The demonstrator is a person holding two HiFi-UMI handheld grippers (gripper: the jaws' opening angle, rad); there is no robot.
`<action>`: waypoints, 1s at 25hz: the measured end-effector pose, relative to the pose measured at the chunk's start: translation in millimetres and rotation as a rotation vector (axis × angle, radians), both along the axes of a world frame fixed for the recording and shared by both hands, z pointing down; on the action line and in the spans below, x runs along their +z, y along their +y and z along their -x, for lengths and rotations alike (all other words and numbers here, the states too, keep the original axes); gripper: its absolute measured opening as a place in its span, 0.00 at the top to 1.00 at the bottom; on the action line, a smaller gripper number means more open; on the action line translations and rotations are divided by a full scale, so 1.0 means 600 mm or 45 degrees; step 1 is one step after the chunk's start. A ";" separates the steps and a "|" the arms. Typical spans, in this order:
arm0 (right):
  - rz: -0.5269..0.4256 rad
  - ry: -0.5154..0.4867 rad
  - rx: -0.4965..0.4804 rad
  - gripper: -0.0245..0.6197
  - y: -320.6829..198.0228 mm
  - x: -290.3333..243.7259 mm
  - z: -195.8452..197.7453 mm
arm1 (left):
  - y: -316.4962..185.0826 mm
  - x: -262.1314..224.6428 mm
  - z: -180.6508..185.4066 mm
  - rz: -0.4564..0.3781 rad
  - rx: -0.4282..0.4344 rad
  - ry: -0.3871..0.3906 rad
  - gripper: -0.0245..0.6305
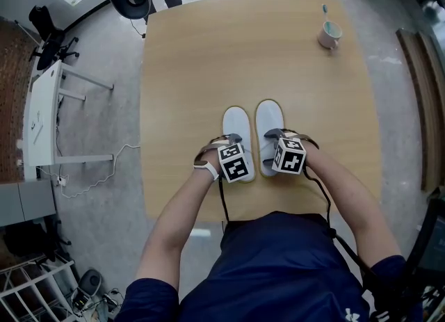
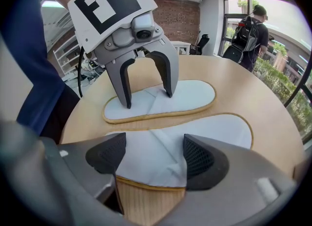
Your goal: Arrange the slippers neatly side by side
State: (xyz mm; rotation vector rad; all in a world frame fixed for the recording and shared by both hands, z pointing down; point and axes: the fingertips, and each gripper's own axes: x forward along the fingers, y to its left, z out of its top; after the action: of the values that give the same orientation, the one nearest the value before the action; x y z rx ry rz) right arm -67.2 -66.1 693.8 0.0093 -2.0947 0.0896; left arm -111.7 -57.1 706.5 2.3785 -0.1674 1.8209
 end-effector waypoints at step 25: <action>0.004 0.012 0.024 0.38 0.010 0.002 0.004 | -0.004 0.004 -0.014 0.033 0.022 -0.046 0.40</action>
State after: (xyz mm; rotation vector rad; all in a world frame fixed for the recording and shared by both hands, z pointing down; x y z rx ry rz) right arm -69.8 -60.3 695.2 0.0273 -2.0857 0.1042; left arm -103.6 -59.2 709.0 2.3381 -0.1265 1.8625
